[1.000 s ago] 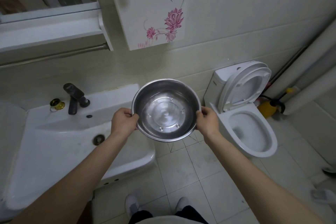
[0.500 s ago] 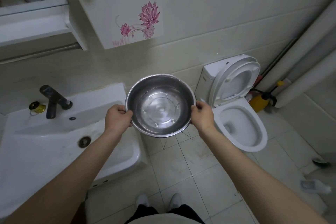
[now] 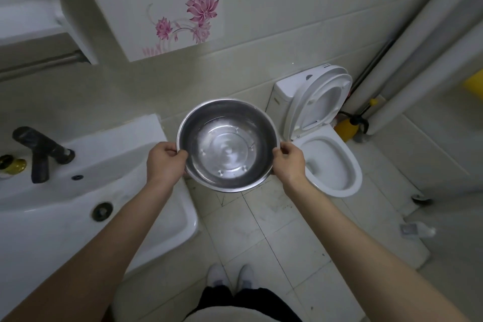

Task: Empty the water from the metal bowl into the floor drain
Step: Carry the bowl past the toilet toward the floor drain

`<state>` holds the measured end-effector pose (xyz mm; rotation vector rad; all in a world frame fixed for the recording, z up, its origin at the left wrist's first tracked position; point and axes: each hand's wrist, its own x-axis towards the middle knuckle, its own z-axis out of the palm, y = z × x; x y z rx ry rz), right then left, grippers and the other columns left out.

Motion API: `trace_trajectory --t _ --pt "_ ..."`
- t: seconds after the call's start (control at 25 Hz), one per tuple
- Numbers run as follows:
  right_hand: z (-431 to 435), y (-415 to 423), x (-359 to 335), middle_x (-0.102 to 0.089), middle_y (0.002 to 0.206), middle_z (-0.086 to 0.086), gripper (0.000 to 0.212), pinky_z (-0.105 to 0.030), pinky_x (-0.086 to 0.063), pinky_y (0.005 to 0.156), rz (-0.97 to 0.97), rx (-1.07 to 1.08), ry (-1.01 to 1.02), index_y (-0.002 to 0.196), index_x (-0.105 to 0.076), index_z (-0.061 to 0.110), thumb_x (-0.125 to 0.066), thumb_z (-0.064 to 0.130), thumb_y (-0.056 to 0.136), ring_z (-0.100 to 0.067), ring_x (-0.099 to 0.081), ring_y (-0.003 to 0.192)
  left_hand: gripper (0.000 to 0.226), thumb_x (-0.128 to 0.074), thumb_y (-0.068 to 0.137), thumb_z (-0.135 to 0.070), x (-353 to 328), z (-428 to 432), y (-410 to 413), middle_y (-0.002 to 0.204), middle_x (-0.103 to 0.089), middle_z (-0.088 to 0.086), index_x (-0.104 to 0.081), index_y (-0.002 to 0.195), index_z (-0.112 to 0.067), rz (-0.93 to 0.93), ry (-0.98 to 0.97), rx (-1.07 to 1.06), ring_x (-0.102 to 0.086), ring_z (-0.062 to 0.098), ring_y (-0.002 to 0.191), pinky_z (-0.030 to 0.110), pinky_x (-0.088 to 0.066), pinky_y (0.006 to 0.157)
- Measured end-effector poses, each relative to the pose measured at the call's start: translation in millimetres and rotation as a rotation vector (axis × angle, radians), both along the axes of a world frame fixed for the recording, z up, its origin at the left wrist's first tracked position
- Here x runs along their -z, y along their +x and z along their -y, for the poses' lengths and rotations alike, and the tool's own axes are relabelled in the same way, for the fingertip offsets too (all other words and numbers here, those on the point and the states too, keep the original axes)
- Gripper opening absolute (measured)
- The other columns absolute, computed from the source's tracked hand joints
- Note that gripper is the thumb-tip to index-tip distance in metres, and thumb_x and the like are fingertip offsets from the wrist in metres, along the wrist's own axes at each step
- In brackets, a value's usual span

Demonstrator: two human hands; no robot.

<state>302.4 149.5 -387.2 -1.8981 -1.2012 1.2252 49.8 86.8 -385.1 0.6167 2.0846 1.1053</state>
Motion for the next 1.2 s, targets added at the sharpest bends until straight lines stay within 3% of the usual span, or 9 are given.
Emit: trace_trajectory --t 0.12,0.36,0.6,0.8,0.96,1.08,1.2 --pt "3 -5 8 -0.074 0.092 -0.013 0.023 -0.056 -0.059 0.087 0.004 0.03 -0.009 0.089 -0.068 0.019 -0.049 0.015 0.103 -0.035 -0.072 0.091 0.008 -0.059 0.07 -0.013 8 -2 -6 0.077 -0.07 0.018 -0.062 0.078 -0.015 0.017 0.002 0.03 -0.072 0.04 0.076 0.055 -0.061 0.076" --pt "0 -9 23 -0.074 0.093 -0.009 0.022 -0.054 -0.06 0.087 0.015 0.043 -0.022 0.102 -0.071 0.012 -0.05 0.017 0.102 -0.031 -0.072 0.09 0.008 -0.059 0.069 -0.015 18 -8 -8 0.082 -0.07 0.022 -0.061 0.077 -0.014 0.015 -0.014 0.025 -0.071 0.042 0.076 0.056 -0.061 0.075" --pt "-23 3 41 -0.073 0.1 -0.007 0.024 -0.052 -0.06 0.09 -0.02 0.025 -0.057 0.114 -0.07 0.012 -0.049 0.019 0.103 -0.029 -0.071 0.095 0.006 -0.058 0.075 -0.011 28 -23 8 0.073 -0.065 0.009 -0.058 0.075 -0.018 -0.015 -0.051 0.005 -0.071 0.041 0.076 0.057 -0.061 0.074" --pt "-48 24 67 -0.071 0.088 0.001 0.018 -0.042 -0.059 0.082 -0.029 0.009 -0.028 0.1 -0.068 0.017 -0.05 0.018 0.101 -0.02 -0.068 0.085 0.008 -0.056 0.079 -0.007 53 -46 36 0.081 -0.067 0.018 -0.061 0.086 -0.007 -0.073 -0.081 -0.062 -0.069 0.045 0.076 0.059 -0.06 0.068" --pt "-67 34 86 -0.071 0.088 0.001 0.019 -0.033 -0.053 0.076 -0.035 -0.028 -0.025 0.101 -0.069 0.02 -0.05 0.019 0.101 -0.014 -0.067 0.084 0.016 -0.059 0.085 -0.005 78 -64 53 0.09 -0.069 0.018 -0.065 0.099 -0.005 -0.035 -0.121 -0.172 -0.069 0.035 0.074 0.041 -0.059 0.057" --pt "-82 41 103 -0.071 0.088 -0.001 0.021 -0.031 -0.052 0.076 -0.011 -0.049 -0.019 0.099 -0.071 0.021 -0.05 0.018 0.099 -0.015 -0.066 0.084 0.022 -0.06 0.086 -0.005 106 -75 61 0.098 -0.071 0.018 -0.066 0.107 -0.003 0.011 -0.136 -0.246 -0.069 0.035 0.087 0.042 -0.06 0.068" --pt "-95 46 128 -0.071 0.085 0.008 0.027 -0.024 -0.047 0.069 -0.008 -0.038 -0.012 0.082 -0.064 0.036 -0.05 0.02 0.1 -0.011 -0.067 0.084 0.024 -0.061 0.086 -0.007 135 -89 69 0.1 -0.072 0.017 -0.068 0.108 -0.002 0.009 -0.118 -0.281 -0.069 0.032 0.088 0.048 -0.059 0.084"
